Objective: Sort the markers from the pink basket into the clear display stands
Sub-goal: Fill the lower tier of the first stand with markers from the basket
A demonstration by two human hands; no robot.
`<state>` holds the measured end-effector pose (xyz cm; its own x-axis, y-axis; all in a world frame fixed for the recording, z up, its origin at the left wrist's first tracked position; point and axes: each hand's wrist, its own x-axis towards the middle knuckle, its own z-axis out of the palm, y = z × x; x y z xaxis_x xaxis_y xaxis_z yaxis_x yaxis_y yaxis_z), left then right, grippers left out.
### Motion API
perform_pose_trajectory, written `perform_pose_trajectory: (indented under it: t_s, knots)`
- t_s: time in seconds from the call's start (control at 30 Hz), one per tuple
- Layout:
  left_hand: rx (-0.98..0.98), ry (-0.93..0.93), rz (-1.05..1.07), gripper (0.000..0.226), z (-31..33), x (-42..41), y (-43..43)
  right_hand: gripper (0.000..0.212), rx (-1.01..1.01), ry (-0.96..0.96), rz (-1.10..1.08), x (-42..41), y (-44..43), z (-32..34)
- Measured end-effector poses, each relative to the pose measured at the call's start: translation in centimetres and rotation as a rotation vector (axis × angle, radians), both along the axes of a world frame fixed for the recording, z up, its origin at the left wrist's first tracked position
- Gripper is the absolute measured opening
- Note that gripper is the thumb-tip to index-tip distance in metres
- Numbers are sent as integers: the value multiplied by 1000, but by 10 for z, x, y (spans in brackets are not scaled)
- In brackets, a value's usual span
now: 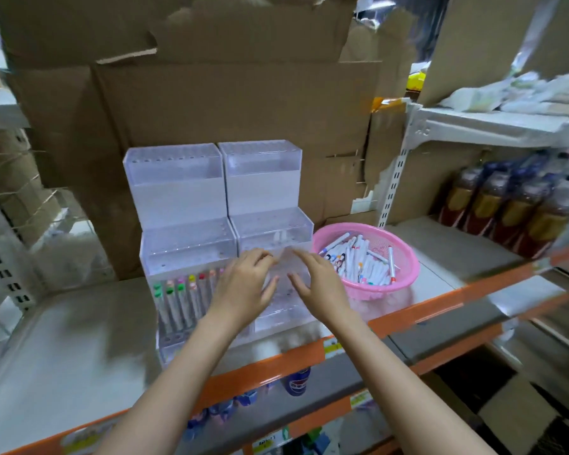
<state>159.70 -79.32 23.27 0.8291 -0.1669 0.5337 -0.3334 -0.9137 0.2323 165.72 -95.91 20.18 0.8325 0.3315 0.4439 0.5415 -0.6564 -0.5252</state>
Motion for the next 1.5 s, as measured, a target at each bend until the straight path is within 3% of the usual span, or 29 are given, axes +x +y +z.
perform_pose_trajectory:
  t_s: [0.17,0.33,0.5,0.67,0.8,0.87,0.97,1.13,1.2,1.33,1.43,1.5]
  knots:
    - [22,73,-128,34,-9,36,-61,46,-83,137,-178,24,-61,-6]
    - [54,172,-187,43,-20,79,-117,49,-180,293,-262,49,-115,-12]
    - [39,294,-78,32,-31,120,-155,38,-266,340,-303,82,-148,-8]
    - [23,426,101,13,-35,152,-172,22,-381,367,-211,120,-151,-10]
    - [17,531,182,6,-34,164,-181,27,-377,406,-170,142,-144,-13]
    - [-42,524,225,15,-33,168,-182,38,-356,445,-174,153,-140,-17]
    - [-152,503,248,25,-32,169,-184,30,-282,494,-168,167,-135,-23]
    - [-292,500,280,9,-36,175,-181,39,-207,493,-150,172,-140,-22]
    - [-359,494,304,22,-38,177,-179,40,-167,483,-156,172,-140,-23]
    - [-482,380,274,35,-38,175,-179,37,-68,433,-92,172,-135,-23]
    - [-538,259,202,45,-35,168,-178,12,72,370,-3,169,-136,-17]
    - [-540,172,153,49,-31,163,-176,19,151,339,38,164,-135,-11]
